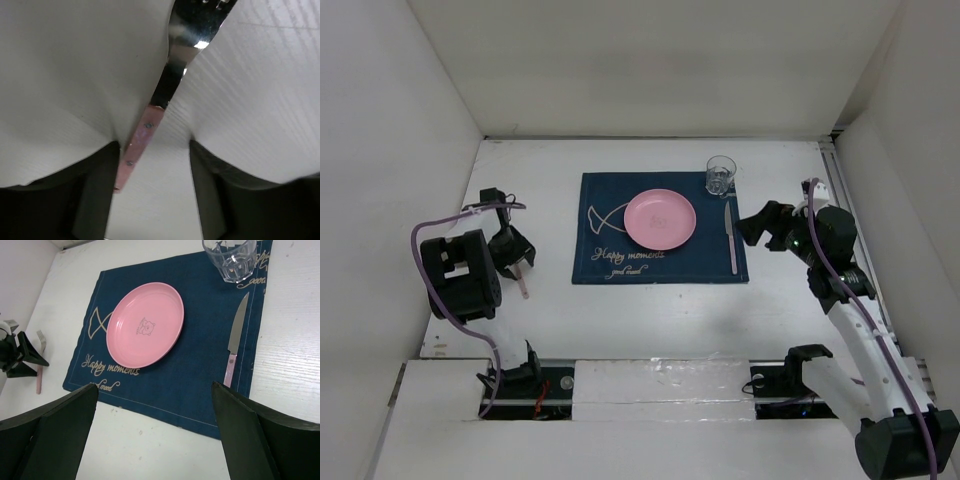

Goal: Set the dinner table for one person

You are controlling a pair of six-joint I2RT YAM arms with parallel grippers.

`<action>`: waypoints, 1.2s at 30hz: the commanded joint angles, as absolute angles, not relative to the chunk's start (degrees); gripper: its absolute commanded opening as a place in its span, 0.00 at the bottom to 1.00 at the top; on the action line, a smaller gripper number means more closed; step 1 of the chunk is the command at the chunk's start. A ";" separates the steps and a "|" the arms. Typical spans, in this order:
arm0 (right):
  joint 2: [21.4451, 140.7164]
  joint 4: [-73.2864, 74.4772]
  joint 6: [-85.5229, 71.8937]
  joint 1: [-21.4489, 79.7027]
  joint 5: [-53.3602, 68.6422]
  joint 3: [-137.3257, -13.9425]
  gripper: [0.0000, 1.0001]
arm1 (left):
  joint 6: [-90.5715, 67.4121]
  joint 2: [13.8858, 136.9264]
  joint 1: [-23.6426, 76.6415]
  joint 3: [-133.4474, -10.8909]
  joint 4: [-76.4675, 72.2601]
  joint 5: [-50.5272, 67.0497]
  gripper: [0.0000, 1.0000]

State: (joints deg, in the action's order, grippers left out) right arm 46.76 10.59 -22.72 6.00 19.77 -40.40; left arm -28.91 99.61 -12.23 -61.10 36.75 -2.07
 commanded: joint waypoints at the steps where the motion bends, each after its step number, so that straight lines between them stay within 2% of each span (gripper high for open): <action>1: 46.49 6.86 -22.32 5.63 20.57 -40.69 1.00 | -26.81 104.50 -12.57 -59.59 33.23 -2.56 0.46; 3: 46.49 6.86 -22.32 5.63 20.57 -40.69 1.00 | -26.28 106.34 -12.57 -59.59 32.61 -1.77 0.29; 7: 46.49 6.86 -22.32 5.10 20.04 -40.69 1.00 | -25.76 108.11 -12.57 -59.59 31.47 -0.18 0.10; 8: 46.49 6.86 -22.32 5.10 20.04 -40.69 1.00 | -25.75 108.11 -12.57 -59.59 31.46 1.22 0.02; 9: 46.49 6.86 -22.32 5.10 19.52 -40.69 1.00 | -25.14 108.11 -12.57 -59.59 30.86 1.75 0.00; 14: 46.49 6.86 -22.32 5.10 18.98 -40.69 1.00 | -25.14 104.43 -8.36 -61.34 31.38 -0.61 0.00; 20: 46.49 6.86 -22.32 5.10 18.98 -40.69 1.00 | -24.81 91.95 2.16 -67.04 31.38 -4.40 0.00; 23: 47.02 6.86 -22.32 5.10 18.98 -40.69 1.00 | -23.20 96.38 11.90 -75.28 35.66 -4.04 0.00; 26: 47.02 6.86 -21.80 5.10 17.76 -40.17 1.00 | -20.40 100.71 17.30 -79.71 37.44 -2.21 0.00; 30: 46.49 6.86 -21.80 5.10 17.75 -39.64 1.00 | -16.88 104.15 18.90 -80.43 37.44 4.82 0.00; 36: 45.97 6.86 -21.80 5.10 19.34 -39.64 1.00 | -15.91 105.47 18.90 -82.35 38.14 5.19 0.00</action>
State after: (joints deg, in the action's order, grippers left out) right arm 46.81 9.76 -22.65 5.56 18.52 -39.99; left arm -17.87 106.30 19.49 -80.60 35.90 4.32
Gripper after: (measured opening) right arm 0.999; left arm 0.065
